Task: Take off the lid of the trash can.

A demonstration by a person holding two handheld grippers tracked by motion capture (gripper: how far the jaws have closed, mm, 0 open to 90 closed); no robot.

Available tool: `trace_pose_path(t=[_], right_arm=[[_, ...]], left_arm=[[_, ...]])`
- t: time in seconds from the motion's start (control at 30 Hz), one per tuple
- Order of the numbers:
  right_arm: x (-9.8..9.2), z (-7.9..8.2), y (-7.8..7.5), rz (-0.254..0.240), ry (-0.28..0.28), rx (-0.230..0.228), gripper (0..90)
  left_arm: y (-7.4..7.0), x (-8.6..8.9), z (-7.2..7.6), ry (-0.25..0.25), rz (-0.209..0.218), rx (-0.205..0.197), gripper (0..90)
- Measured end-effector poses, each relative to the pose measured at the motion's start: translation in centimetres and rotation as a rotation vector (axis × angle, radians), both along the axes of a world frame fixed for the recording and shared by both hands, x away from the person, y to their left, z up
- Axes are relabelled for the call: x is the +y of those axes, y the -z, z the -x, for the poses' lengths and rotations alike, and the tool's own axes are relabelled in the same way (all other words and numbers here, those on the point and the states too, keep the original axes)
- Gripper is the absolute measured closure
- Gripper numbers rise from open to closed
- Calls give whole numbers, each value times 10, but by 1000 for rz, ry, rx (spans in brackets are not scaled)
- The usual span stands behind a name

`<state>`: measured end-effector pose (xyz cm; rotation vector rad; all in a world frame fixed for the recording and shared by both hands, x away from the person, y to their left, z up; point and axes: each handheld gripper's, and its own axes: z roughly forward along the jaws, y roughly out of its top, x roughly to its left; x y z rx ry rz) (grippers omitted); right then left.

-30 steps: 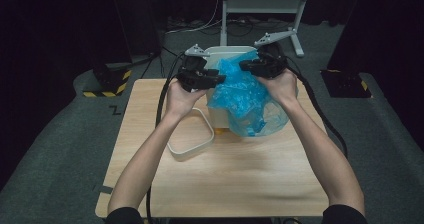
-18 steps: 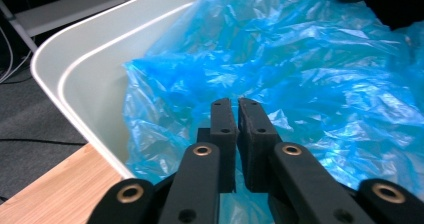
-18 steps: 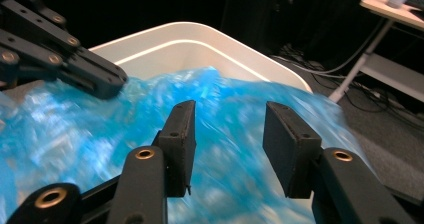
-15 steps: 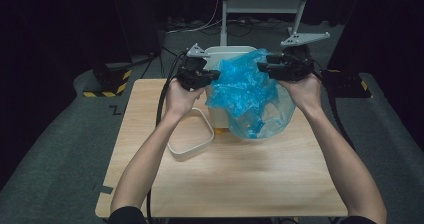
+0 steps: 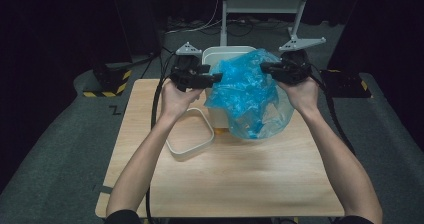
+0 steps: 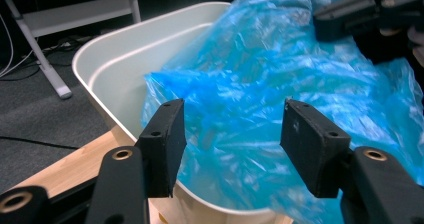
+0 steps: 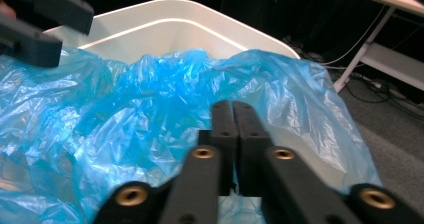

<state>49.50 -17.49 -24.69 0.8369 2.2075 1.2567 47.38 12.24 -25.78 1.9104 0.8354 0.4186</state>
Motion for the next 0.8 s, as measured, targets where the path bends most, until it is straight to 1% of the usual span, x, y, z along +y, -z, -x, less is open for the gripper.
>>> trace_pose_path(t=[0.07, 0.1, 0.17, 0.2, 0.27, 0.33, 0.4, 0.47, 0.53, 0.6, 0.77, 0.8], right_arm=[[0, 0, -1, -1, 0, 1, 900], [0, 1, -2, 0, 1, -1, 900], [2, 2, -4, -6, -2, -9, 900], [3, 2, -5, -5, -9, -20, 900], [7, 2, -8, -9, -14, -23, 900], [11, 1, -11, -16, -21, -30, 900], [17, -1, -14, -19, -29, -32, 900], [23, -4, -15, -21, -39, -33, 900], [30, -7, -13, -20, -44, -24, 900], [35, -11, -9, -17, -49, -12, 900], [40, -19, 1, -14, -57, 28, 898], [39, -20, 1, -14, -60, 28, 865]], left_arm=[[2, -3, 0, 12, 3, 8, 439], [3, -3, 0, 20, 6, 8, 458], [4, -3, -2, 33, 21, 18, 488], [5, -3, -2, 40, 29, 26, 504], [5, -3, -2, 45, 33, 29, 528], [4, -2, -1, 46, 41, 30, 531], [3, -2, 0, 48, 56, 23, 509], [2, -3, 1, 51, 68, 14, 454], [1, -5, 2, 55, 57, 7, 419], [2, -6, 2, 56, 46, 6, 417], [1, -8, 4, 79, 43, -2, 516], [1, -8, 5, 84, 38, -2, 544]])
